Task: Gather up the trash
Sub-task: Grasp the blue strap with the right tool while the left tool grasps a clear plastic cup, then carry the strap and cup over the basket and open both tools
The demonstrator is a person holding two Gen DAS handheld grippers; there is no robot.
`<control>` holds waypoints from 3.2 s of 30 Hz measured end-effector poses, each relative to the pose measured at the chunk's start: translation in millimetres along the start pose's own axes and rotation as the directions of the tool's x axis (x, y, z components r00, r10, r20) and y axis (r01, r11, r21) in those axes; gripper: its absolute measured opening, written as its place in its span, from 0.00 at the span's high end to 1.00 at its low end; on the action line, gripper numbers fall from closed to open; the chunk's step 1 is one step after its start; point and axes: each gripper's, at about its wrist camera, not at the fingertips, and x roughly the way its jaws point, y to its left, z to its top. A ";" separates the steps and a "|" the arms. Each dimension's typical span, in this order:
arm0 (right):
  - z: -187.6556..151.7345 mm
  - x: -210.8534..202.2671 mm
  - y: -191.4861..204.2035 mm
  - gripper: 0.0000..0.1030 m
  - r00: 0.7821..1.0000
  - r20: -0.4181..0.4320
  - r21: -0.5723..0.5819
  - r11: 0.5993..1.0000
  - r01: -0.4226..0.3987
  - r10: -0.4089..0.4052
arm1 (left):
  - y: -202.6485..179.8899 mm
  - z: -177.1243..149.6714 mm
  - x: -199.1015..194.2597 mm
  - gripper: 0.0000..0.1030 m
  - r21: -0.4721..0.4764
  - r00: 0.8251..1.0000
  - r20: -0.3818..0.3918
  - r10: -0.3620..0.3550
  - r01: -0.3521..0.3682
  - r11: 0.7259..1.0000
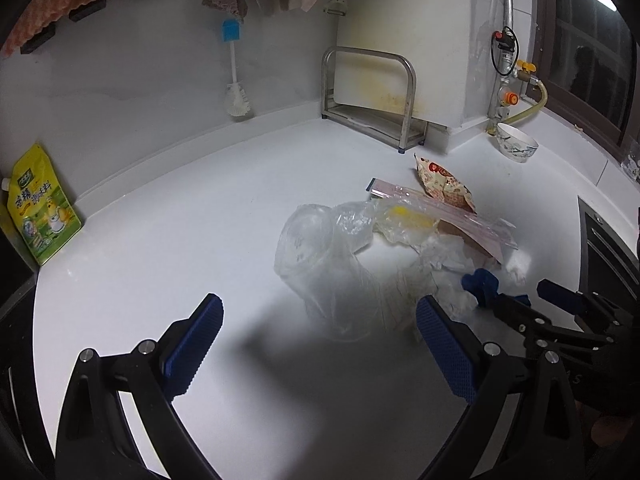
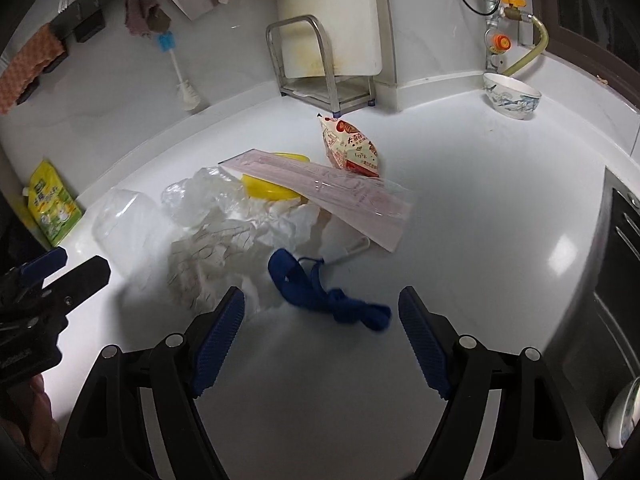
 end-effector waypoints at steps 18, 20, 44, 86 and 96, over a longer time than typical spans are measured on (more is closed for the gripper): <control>7.6 37.4 -0.6 0.27 0.998 -0.018 0.020 0.998 0.062 -0.062 | 7.8 4.0 39.9 0.07 -0.008 1.000 -0.017 -0.005 0.005 1.000; 8.3 36.6 -0.1 0.27 0.998 -0.011 0.019 0.998 0.065 -0.065 | 8.1 5.4 43.1 0.07 -0.013 1.000 -0.017 -0.005 0.004 1.000; 7.1 35.4 -1.2 0.60 0.998 0.002 0.018 0.997 0.069 -0.069 | 6.2 10.8 61.4 0.63 -0.020 0.998 -0.052 -0.029 0.028 0.999; -28.1 -51.0 -2.6 0.94 0.996 0.073 0.043 0.998 0.048 -0.051 | -5.6 -14.5 -34.7 0.65 0.042 0.997 -0.001 -0.071 0.071 0.997; -45.7 -100.5 -1.1 0.94 0.994 0.099 0.013 0.999 0.041 -0.042 | -24.1 -29.8 -74.6 0.65 0.049 0.995 0.005 -0.097 0.097 0.994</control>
